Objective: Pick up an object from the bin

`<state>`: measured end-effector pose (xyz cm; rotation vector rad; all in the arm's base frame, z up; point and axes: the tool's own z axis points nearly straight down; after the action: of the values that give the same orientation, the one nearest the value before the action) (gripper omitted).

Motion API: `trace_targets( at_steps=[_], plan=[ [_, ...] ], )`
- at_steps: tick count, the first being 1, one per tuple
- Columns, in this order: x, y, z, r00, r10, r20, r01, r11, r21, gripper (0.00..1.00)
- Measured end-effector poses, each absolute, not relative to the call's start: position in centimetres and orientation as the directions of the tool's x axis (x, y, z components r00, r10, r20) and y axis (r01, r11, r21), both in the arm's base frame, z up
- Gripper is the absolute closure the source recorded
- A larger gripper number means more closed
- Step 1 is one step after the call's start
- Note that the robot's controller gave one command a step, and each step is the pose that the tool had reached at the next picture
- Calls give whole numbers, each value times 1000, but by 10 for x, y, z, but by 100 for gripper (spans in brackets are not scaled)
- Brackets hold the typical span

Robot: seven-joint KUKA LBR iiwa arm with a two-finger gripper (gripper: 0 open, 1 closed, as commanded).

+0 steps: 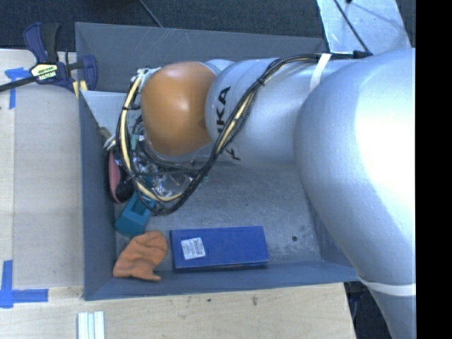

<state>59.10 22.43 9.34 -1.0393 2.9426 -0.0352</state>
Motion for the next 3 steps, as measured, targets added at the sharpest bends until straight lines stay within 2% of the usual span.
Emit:
trace_targets(
  at_steps=[3],
  plan=[
    [591,224,93,-778,-628,-12,-627,778,-28,100]
  ],
)
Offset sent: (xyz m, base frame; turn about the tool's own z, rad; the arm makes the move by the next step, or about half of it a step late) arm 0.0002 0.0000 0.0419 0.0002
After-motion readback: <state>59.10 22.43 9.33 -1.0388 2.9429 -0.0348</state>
